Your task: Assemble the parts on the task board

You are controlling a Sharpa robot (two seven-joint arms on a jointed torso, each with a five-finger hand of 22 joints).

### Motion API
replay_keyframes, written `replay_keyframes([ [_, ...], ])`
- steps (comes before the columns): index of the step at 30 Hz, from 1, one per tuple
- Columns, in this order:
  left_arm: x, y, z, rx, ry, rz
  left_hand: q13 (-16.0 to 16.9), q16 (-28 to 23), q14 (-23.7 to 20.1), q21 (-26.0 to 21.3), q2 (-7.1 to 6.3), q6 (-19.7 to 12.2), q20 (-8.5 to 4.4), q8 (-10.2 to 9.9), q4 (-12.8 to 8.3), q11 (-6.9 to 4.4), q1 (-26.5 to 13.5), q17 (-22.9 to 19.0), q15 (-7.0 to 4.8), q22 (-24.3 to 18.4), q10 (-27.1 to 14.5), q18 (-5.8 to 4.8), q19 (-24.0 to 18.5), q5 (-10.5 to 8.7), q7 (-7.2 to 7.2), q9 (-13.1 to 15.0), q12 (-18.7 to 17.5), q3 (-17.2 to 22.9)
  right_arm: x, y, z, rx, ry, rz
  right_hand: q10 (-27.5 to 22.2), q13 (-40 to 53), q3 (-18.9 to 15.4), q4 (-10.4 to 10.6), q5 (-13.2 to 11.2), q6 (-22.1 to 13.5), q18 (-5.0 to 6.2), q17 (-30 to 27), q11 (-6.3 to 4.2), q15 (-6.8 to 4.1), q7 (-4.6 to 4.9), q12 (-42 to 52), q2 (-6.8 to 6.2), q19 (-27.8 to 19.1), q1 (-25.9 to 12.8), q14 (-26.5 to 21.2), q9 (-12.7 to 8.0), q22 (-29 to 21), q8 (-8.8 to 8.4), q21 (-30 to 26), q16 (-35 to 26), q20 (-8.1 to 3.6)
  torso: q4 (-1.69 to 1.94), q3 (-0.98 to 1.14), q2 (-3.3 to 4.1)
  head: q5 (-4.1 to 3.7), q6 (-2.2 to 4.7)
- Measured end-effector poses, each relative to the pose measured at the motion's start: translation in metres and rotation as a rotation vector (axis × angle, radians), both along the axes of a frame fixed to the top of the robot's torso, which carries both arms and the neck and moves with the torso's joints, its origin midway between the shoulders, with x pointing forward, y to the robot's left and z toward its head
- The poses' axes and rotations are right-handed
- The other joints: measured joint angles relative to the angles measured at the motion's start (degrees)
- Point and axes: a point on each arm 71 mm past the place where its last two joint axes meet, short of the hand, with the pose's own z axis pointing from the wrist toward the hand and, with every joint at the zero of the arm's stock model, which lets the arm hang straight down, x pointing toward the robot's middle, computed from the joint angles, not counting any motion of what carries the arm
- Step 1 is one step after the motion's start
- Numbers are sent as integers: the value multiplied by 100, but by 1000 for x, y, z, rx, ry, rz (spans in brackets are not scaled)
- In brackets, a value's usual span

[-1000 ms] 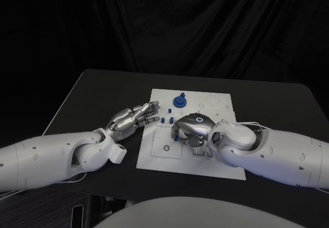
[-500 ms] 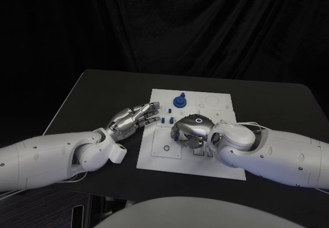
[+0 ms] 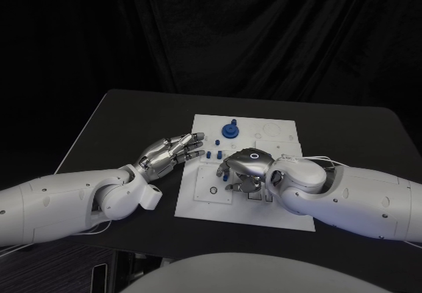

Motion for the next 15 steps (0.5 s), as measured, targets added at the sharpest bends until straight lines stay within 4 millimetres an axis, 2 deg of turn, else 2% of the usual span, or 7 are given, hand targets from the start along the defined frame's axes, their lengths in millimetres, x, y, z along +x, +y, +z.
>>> replay_keyframes([
  [3, 0, 0, 0, 1, 0, 1, 0, 0, 0, 0, 0, 0, 0, 0, 0, -7, 0, 0, 0, 0, 7, 0, 0, 1, 0, 0, 0, 0, 0, -2, 0, 4, -2, -3, -308, 68, -100, 8, 40, -215, 10, 9, 31, 10, -154, 19, 29, -1, 29, -71, -97, -32, -219, -79, -23, -1, -1, 1, 0, -4, 0],
  [7, 0, 1, 0, 1, 0, 1, 0, 0, 0, 0, 0, 29, 0, 22, 0, -7, 0, 0, 0, 0, 7, 1, 0, 1, 29, 0, 0, 0, 0, -7, 3, 18, -9, -11, -619, 110, -178, 55, 91, -331, 136, 20, 65, 31, -269, 42, 27, 23, 156, -92, -190, -46, -368, -157, -23, 24, -2, 1, 0, -14, 0],
  [9, 0, 1, 0, 2, 0, 2, 0, 0, 0, 0, 0, 29, 0, 22, 0, -7, 0, 0, 0, 0, 7, 1, 0, 1, 29, 0, 0, 0, 1, -12, 7, 25, -20, -20, -711, 109, -178, 55, 146, -331, 124, 20, 78, 31, -269, 42, 47, 72, 206, -92, -215, -25, -371, -177, -23, 72, -2, 1, 0, -31, 0],
  [14, 0, 3, 0, 3, 0, 5, 0, 0, 0, 0, 0, 28, 0, 22, 0, -7, 0, 0, 0, -9, 7, 1, 0, 1, 28, 0, 0, 0, 13, -27, 30, 44, -70, -53, -822, 11, -210, 87, 291, -330, 124, 73, 105, 46, -269, -103, 62, 144, 303, 5, -298, -16, -449, -189, 26, 63, -3, 3, 3, -65, 0],
  [15, 0, 3, 0, 3, 0, 5, 0, 0, 0, 0, 0, 28, 0, 22, 0, -7, 0, 0, 0, -9, 7, 1, 0, 1, 28, -1, 0, 0, 15, -30, 35, 48, -80, -59, -821, -27, -221, 98, 291, -296, 125, 174, 107, 48, -234, -147, 62, 192, 303, 99, -318, 0, -449, -185, 105, 62, -3, 3, 3, -74, 0],
])
